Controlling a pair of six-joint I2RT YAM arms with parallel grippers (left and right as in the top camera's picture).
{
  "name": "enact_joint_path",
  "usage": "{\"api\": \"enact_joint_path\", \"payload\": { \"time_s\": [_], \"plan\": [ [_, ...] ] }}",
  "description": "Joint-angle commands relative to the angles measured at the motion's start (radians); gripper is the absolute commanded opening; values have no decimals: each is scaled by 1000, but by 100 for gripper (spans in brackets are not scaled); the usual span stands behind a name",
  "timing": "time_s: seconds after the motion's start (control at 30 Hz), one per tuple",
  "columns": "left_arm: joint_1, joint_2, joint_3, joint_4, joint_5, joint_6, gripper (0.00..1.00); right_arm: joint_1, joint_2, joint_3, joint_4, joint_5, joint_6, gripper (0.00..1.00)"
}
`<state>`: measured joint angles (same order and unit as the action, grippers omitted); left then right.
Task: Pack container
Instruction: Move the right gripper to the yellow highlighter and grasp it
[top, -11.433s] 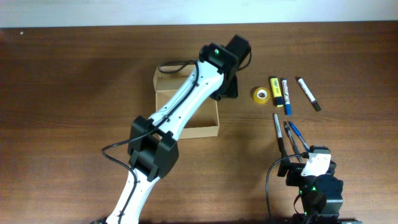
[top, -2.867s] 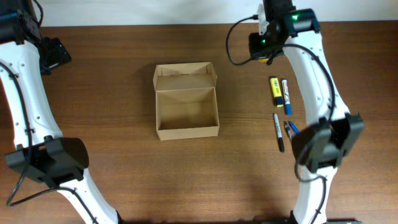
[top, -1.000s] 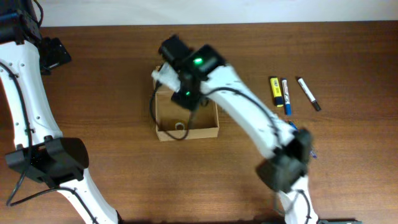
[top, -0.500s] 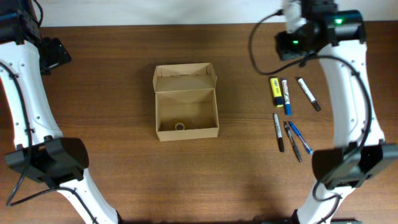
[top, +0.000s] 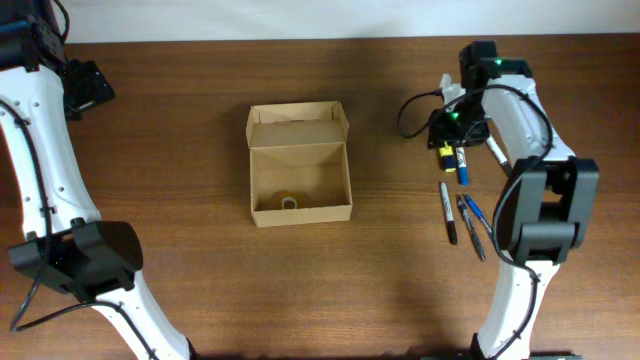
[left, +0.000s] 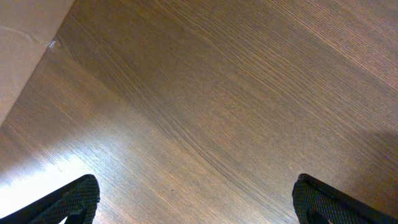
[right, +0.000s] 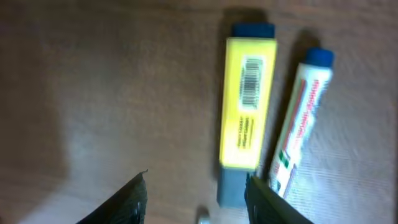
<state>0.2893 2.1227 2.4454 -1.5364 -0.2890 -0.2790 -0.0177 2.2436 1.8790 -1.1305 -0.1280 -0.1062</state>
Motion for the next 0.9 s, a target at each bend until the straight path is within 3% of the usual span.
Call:
{"api": "enact_joint_path", "payload": {
  "time_s": [0.0,0.87],
  "plan": [
    [2,7,-6,0,-3,11,100,3,21,0,28,-18,7,51],
    [2,7,-6,0,-3,11,100,5,88,-63,132,88,11,50]
  ]
}}
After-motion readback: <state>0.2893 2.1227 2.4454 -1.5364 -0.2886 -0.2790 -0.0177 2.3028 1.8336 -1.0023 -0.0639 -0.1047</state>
